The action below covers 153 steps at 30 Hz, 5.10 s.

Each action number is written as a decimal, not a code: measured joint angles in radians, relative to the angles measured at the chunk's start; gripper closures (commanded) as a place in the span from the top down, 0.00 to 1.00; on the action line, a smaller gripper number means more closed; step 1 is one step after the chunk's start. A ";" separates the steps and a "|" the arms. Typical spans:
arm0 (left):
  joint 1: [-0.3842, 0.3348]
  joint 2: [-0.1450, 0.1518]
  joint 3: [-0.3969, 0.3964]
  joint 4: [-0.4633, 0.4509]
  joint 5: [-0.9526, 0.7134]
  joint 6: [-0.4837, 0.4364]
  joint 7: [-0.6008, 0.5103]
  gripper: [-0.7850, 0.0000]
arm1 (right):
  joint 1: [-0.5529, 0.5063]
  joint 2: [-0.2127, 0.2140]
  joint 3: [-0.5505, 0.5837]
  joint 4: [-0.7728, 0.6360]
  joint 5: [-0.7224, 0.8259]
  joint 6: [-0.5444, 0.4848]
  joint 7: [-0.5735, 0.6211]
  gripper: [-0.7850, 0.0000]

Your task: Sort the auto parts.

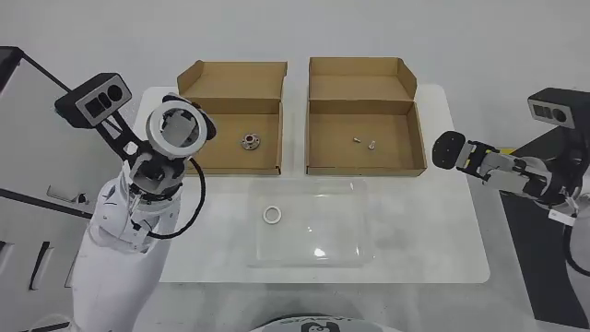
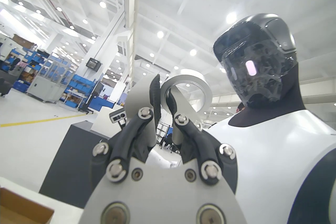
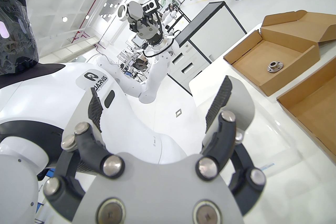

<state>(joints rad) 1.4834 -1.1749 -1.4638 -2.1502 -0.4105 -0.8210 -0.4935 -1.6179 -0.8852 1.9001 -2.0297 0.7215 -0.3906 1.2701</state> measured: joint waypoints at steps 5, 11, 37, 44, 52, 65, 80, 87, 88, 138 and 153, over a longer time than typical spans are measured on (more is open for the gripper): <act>-0.005 0.001 -0.010 0.003 -0.029 -0.025 -0.010 0.00 | 0.000 0.000 0.000 0.000 0.000 0.000 0.000 1.00; -0.002 0.001 -0.014 0.001 -0.053 -0.027 -0.007 0.00 | 0.000 0.000 0.000 0.000 0.000 0.000 0.000 1.00; 0.042 0.002 0.002 0.017 0.503 0.257 -0.037 0.00 | 0.000 0.000 0.000 0.000 0.000 0.000 0.000 1.00; 0.006 -0.007 0.112 0.001 0.728 0.462 0.011 0.00 | 0.000 0.000 0.000 0.000 0.000 0.000 0.000 1.00; -0.097 -0.010 0.150 0.053 0.862 0.590 -0.020 0.00 | 0.000 0.000 0.000 0.000 0.000 0.000 0.000 1.00; -0.230 0.009 0.122 0.118 1.124 0.664 -0.232 0.00 | 0.000 0.000 0.000 0.000 0.000 0.000 0.000 1.00; -0.283 0.028 0.207 0.184 1.566 0.656 -0.458 0.00 | 0.000 0.000 0.000 0.000 0.000 0.000 0.000 1.00; -0.335 0.024 0.260 0.281 1.651 0.647 -0.481 0.00 | 0.000 0.000 0.000 0.000 0.000 0.000 0.000 1.00; -0.342 0.023 0.265 0.296 1.661 0.647 -0.484 0.00 | 0.000 0.000 0.000 0.000 0.000 0.000 0.000 1.00; -0.454 -0.006 0.387 0.803 1.933 0.548 -0.448 0.00 | 0.000 0.000 0.000 0.000 0.000 0.000 0.000 1.00; -0.453 -0.013 0.384 0.805 1.927 0.546 -0.433 0.39 | 0.000 0.000 0.000 0.000 0.000 0.000 0.000 1.00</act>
<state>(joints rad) 1.0305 -1.1882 -1.0800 -1.3456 1.5168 -0.2748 -0.9267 -1.6179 -0.8852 1.9001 -2.0297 0.7215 -0.3906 1.2701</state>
